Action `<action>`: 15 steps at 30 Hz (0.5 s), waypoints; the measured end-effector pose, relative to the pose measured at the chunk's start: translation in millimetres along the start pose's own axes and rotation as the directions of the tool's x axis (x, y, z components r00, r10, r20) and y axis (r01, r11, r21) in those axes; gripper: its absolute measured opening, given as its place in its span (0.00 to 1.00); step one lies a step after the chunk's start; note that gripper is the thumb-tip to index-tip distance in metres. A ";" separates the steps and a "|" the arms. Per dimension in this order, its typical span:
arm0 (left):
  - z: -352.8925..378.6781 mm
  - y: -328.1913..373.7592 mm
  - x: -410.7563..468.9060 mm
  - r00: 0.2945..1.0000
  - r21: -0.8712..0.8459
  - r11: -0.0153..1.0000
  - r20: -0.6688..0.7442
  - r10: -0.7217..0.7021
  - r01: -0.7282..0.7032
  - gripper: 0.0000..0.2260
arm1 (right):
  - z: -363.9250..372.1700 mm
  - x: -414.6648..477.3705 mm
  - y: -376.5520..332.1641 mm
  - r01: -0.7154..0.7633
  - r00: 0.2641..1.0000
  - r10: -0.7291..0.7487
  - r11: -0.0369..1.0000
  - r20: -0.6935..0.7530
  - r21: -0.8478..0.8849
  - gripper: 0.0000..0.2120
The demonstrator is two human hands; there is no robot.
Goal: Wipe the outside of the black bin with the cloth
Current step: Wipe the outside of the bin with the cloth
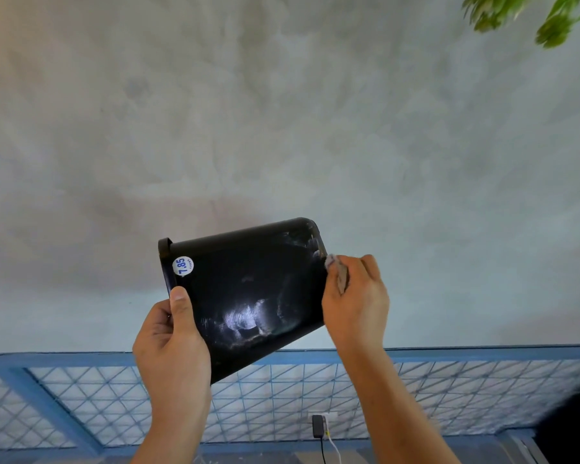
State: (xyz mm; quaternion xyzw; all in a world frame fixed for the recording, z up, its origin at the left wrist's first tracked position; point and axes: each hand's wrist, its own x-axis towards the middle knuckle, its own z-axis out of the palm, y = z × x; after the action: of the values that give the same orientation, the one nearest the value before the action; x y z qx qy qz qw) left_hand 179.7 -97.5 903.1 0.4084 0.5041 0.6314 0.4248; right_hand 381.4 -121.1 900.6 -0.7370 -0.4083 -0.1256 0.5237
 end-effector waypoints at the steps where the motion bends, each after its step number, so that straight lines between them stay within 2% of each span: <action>1: -0.5 -0.7 0.4 1.000 -0.002 1.000 0.000 -0.001 0.001 0.19 | 1.8 -11.1 -9.0 0.065 0.998 -0.065 0.997 0.025 0.030 0.07; 3: -0.6 -1.4 1.4 1.000 -0.015 1.000 -0.001 0.010 -0.010 0.19 | 4.7 -35.2 -25.6 0.224 0.966 -0.232 0.971 0.111 0.080 0.09; 5: 0.3 -0.8 0.7 0.999 -0.016 0.999 -0.005 0.035 -0.035 0.20 | 3.9 -40.0 -28.6 0.274 0.948 -0.286 0.956 0.136 0.101 0.10; 9: 0.9 -1.1 -0.6 0.998 0.000 0.998 0.001 0.056 -0.056 0.19 | 1.7 9.2 -0.8 -0.013 0.998 0.010 0.998 0.059 0.053 0.09; 11: 2.6 0.7 -2.4 0.998 0.004 0.998 0.004 0.057 -0.057 0.20 | 1.7 17.2 0.3 -0.032 0.998 0.029 0.998 0.056 0.056 0.08; 13: 4.0 2.6 -4.7 0.998 0.006 0.998 -0.001 0.066 -0.066 0.20 | 5.1 2.2 -17.9 0.109 0.988 -0.119 0.988 0.097 0.107 0.09; 15: 3.0 2.0 -5.3 0.998 0.000 0.998 -0.003 0.068 -0.068 0.18 | 7.5 -20.4 -32.4 0.258 0.948 -0.280 0.954 0.149 0.150 0.09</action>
State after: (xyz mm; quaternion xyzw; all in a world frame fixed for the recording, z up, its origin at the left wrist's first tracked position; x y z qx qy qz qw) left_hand 183.9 -101.9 905.1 0.4243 0.4907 0.6460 0.4024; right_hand 342.8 -120.4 906.5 -0.6470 -0.5552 -0.1069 0.5116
